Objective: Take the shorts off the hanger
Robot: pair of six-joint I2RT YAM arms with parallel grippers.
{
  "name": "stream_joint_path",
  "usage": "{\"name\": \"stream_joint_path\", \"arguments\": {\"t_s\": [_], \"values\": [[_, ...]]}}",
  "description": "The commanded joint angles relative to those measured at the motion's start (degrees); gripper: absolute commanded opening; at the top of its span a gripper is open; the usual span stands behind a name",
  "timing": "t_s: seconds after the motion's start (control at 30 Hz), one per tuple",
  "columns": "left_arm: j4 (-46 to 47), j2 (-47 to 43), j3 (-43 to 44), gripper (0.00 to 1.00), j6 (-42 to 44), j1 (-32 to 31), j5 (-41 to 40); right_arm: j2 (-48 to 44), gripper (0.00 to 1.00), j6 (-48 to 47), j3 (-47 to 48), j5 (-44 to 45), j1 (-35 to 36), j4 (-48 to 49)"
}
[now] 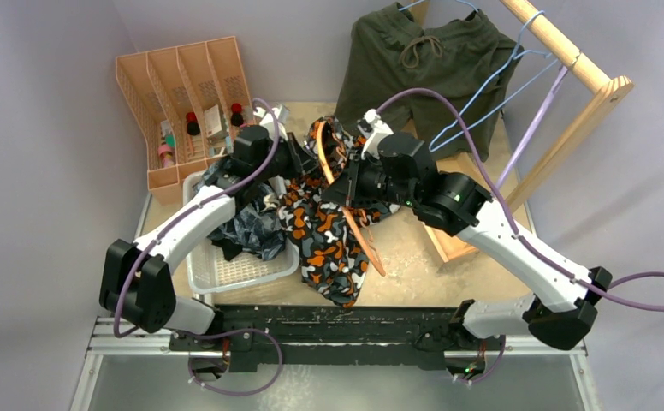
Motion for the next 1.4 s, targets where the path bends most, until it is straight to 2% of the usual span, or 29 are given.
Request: {"name": "stream_joint_path", "arguments": {"t_s": [0.0, 0.1, 0.23, 0.37, 0.43, 0.5, 0.57, 0.63, 0.73, 0.9, 1.03, 1.13, 1.2, 1.27, 1.37], "values": [[-2.61, -0.66, -1.68, 0.00, 1.69, -6.04, 2.33, -3.62, 0.00, 1.09, 1.09, 13.93, -0.33, 14.00], [-4.09, -1.57, -4.02, 0.00, 1.59, -9.11, -4.00, -2.88, 0.00, -0.44, 4.24, 13.79, -0.42, 15.79], [-5.23, -3.32, -4.52, 0.00, 1.65, -7.93, -11.50, -1.57, 0.00, -2.13, 7.64, 10.47, -0.51, 9.64], [-10.14, -0.92, -0.64, 0.00, 2.69, -7.43, -10.01, -4.67, 0.00, 0.76, 1.44, 9.53, -0.53, 9.73], [-9.83, -0.80, -1.01, 0.00, 2.86, -7.46, -8.03, -6.18, 0.00, 0.75, -0.76, 6.90, -0.64, 11.19], [-8.26, -1.92, -3.03, 0.00, 1.65, -7.46, -9.81, -6.29, 0.00, -1.38, -0.44, 2.33, -0.76, 10.80], [-7.79, -2.91, -3.57, 0.00, 0.92, -7.09, -11.76, -4.74, 0.00, -5.21, 2.79, -3.89, -0.87, 7.02], [-11.32, -2.52, -0.31, 0.00, 1.18, -6.62, -14.02, -2.66, 0.00, -8.56, 6.14, -7.67, -0.86, 0.28], [-16.12, -1.37, 4.82, 0.00, 2.73, -5.01, -17.40, -3.57, 0.00, -9.68, 3.55, -9.99, -0.86, -4.05], [-12.98, -2.26, 5.04, 0.00, -0.46, -2.03, -16.70, -8.33, 0.00, -8.63, -1.27, -9.81, -0.89, -3.75], [-10.16, -3.10, 0.67, 0.00, -3.85, -2.05, -11.60, -10.03, 0.00, -8.29, -0.31, -7.17, -0.87, -4.18], [-9.48, -4.12, -2.94, 0.00, -3.90, -2.09, -10.76, -11.22, 0.00, -9.19, -0.12, -13.21, -0.88, -1.42], [-8.49, -4.41, -3.77, 0.00, -2.50, -2.22, -5.98, -12.75, 0.00, -7.07, -1.51, -10.09, -0.90, 0.03], [-8.88, -4.38, -3.25, 0.00, -1.08, -3.83, -2.21, -13.65, 0.00, -5.25, -2.33, -0.85, -0.91, 1.03], [-10.34, -5.57, -2.96, 0.00, 1.87, -8.86, -1.89, -9.72, 0.00, -5.54, 1.68, 10.39, -0.86, 2.17]]}}
